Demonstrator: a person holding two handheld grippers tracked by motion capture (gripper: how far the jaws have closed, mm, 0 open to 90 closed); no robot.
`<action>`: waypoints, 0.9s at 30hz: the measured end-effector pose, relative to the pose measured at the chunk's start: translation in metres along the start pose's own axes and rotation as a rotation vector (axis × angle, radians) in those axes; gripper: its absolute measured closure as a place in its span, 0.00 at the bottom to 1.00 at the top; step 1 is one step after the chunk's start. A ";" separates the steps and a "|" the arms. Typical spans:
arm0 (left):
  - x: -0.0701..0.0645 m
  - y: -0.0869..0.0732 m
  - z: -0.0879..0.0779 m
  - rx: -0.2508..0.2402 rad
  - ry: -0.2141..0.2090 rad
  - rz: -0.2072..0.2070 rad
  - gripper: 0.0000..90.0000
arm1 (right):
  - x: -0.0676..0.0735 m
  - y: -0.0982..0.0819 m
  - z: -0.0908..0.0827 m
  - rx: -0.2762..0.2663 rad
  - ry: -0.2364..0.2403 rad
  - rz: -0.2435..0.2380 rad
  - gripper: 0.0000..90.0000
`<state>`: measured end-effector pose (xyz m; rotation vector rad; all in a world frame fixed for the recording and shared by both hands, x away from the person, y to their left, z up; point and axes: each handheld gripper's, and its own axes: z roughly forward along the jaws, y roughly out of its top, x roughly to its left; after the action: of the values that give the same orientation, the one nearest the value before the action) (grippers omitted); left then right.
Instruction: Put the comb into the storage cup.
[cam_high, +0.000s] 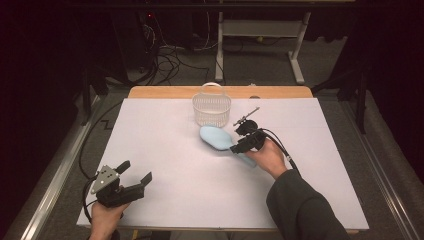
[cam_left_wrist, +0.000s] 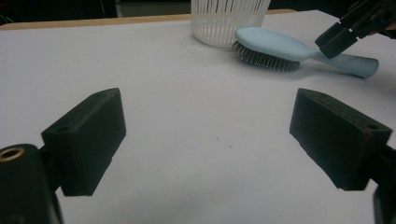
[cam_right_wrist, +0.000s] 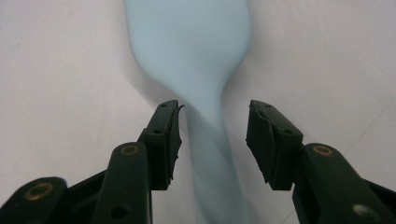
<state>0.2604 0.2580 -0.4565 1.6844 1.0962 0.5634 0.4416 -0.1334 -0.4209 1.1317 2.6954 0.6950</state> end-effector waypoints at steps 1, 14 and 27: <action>0.000 0.000 0.000 0.000 0.000 0.001 0.11 | 0.001 0.000 0.001 0.004 -0.001 0.000 0.61; 0.000 0.000 0.000 0.001 -0.001 0.006 0.11 | 0.010 0.000 0.014 0.033 -0.007 -0.016 0.60; 0.000 0.000 0.000 0.001 -0.002 0.005 0.11 | 0.011 0.002 0.026 0.056 -0.035 -0.027 0.62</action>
<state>0.2601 0.2578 -0.4564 1.6888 1.0913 0.5646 0.4426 -0.1148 -0.4426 1.1068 2.7116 0.5937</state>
